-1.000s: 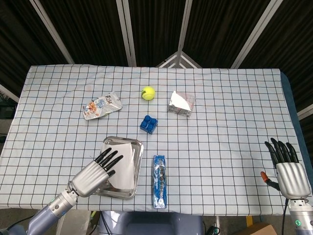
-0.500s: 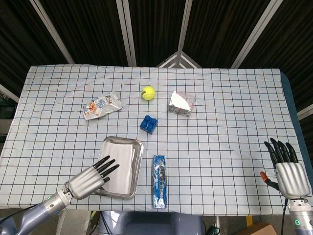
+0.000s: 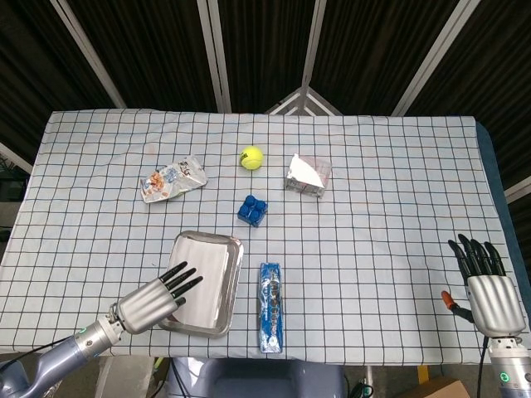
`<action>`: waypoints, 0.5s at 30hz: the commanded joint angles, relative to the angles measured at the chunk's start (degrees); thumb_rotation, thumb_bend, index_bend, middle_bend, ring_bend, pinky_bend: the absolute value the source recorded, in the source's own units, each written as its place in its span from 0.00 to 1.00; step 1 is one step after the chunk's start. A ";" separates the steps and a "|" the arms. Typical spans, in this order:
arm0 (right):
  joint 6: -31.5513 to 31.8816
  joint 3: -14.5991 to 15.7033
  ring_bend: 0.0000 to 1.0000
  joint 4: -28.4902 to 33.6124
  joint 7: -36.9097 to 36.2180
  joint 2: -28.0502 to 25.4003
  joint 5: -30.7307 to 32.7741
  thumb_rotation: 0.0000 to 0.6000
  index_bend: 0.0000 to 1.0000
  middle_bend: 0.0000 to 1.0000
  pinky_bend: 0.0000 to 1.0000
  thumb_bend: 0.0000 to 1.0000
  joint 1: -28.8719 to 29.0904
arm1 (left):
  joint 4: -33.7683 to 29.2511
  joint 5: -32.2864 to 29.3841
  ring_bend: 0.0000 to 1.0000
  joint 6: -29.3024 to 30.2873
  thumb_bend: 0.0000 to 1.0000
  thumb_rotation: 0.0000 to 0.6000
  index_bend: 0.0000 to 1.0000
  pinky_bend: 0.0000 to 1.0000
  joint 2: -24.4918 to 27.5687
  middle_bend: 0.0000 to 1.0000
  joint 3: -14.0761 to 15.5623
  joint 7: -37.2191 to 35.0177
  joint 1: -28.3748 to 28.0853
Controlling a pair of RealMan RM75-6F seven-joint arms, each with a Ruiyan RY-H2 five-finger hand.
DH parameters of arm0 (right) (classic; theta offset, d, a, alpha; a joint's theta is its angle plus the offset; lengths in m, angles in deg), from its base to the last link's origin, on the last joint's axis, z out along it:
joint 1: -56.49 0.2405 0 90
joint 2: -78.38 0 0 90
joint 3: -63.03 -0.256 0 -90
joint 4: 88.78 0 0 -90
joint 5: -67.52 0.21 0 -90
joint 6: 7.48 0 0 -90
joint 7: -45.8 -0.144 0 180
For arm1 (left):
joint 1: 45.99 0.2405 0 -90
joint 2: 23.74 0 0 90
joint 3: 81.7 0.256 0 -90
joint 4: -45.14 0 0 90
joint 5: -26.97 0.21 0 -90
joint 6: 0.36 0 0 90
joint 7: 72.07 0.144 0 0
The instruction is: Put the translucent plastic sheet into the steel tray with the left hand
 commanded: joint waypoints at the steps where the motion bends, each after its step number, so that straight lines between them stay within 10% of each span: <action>1: 0.02 -0.01 0.00 0.03 -0.09 -0.01 -0.01 1.00 0.00 0.00 0.00 0.31 0.00 | -0.12 -0.44 0.00 -0.91 0.47 1.00 0.56 0.00 -0.13 0.05 -0.43 0.41 -0.60; 8: -0.06 -0.02 0.00 0.01 -0.46 -0.12 -0.01 1.00 0.00 0.00 0.00 0.31 0.04 | -1.62 -0.03 0.00 -1.92 0.44 1.00 0.47 0.00 0.77 0.03 0.33 1.25 -1.17; 15: -0.04 0.05 0.00 -0.10 -0.40 -0.07 -0.25 1.00 0.00 0.00 0.00 0.31 0.09 | -4.18 -1.69 0.00 -2.01 0.31 1.00 0.03 0.00 4.23 0.00 0.86 1.23 -0.67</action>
